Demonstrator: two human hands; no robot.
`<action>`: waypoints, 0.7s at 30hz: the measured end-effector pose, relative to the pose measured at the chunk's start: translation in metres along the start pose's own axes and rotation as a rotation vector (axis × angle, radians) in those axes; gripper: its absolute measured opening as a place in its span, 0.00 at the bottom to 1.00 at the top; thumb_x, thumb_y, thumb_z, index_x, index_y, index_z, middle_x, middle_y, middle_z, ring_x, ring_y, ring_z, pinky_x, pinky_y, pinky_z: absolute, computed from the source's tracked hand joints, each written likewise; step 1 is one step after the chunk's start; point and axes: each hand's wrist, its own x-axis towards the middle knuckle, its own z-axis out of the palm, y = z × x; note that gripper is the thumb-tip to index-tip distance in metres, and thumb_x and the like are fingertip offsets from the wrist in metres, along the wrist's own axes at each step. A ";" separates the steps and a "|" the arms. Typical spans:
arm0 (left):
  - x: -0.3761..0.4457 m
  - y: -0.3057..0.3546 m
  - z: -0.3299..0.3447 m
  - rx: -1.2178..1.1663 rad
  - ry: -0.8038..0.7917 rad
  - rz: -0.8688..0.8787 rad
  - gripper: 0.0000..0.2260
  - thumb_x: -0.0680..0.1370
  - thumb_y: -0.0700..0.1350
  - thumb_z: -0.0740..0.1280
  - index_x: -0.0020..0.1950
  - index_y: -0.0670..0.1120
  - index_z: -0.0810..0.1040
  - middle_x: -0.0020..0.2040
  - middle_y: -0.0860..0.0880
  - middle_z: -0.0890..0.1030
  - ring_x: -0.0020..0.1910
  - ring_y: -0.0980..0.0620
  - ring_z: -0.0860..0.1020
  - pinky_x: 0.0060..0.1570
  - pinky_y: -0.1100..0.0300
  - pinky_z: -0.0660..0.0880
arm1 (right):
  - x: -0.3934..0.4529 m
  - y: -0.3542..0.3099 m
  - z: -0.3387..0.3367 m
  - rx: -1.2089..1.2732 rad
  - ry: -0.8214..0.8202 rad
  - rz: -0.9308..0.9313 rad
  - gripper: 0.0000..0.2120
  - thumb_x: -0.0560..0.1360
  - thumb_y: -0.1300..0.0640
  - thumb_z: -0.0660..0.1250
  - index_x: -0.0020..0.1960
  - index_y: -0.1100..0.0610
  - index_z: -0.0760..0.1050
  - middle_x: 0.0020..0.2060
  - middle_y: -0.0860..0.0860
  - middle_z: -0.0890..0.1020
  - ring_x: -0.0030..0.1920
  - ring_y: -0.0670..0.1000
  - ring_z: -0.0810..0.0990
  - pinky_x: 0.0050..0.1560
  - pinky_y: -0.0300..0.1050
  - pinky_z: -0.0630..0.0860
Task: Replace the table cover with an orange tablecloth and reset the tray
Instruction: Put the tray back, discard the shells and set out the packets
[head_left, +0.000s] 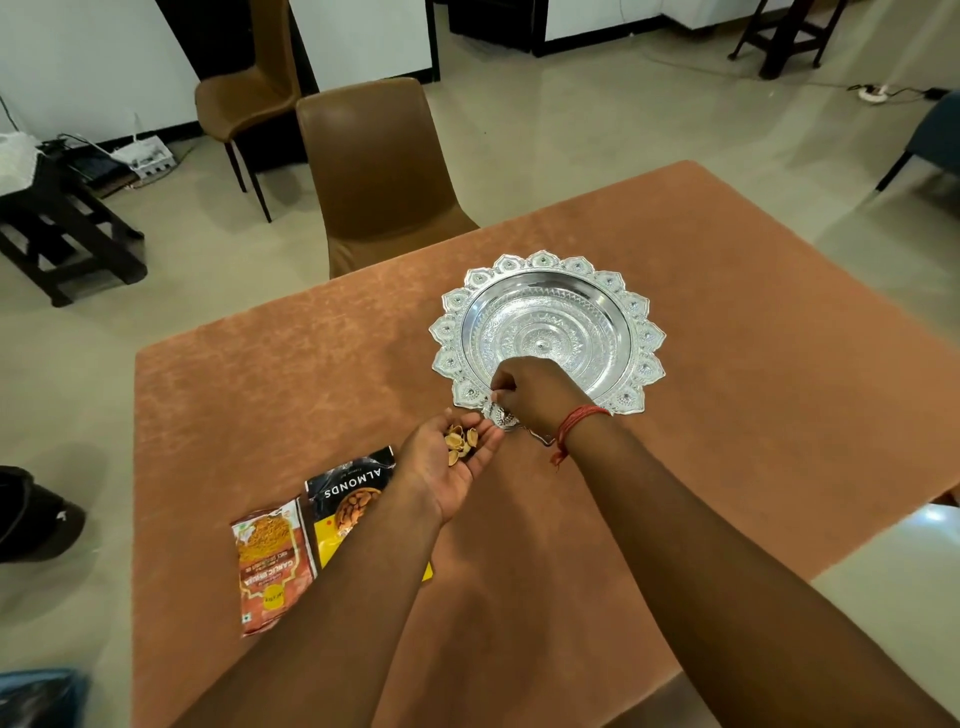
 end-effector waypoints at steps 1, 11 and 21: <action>0.000 0.000 0.000 0.003 -0.002 -0.003 0.13 0.81 0.38 0.59 0.39 0.36 0.75 0.36 0.40 0.79 0.37 0.46 0.80 0.35 0.55 0.83 | 0.000 0.002 -0.002 0.051 -0.003 0.014 0.06 0.77 0.59 0.70 0.52 0.58 0.81 0.48 0.52 0.83 0.48 0.51 0.80 0.47 0.42 0.74; 0.000 -0.002 -0.003 -0.013 0.028 -0.013 0.18 0.84 0.44 0.57 0.41 0.34 0.76 0.38 0.38 0.80 0.40 0.44 0.81 0.38 0.52 0.83 | 0.001 0.007 -0.014 0.143 0.008 -0.032 0.06 0.73 0.64 0.72 0.46 0.55 0.84 0.37 0.44 0.81 0.38 0.39 0.78 0.37 0.26 0.69; -0.005 0.002 -0.015 -0.075 0.019 -0.024 0.15 0.83 0.42 0.57 0.42 0.37 0.75 0.40 0.40 0.79 0.40 0.45 0.79 0.34 0.54 0.83 | -0.021 -0.052 -0.006 0.342 0.029 -0.080 0.08 0.74 0.66 0.70 0.45 0.54 0.82 0.35 0.45 0.81 0.36 0.41 0.79 0.37 0.30 0.73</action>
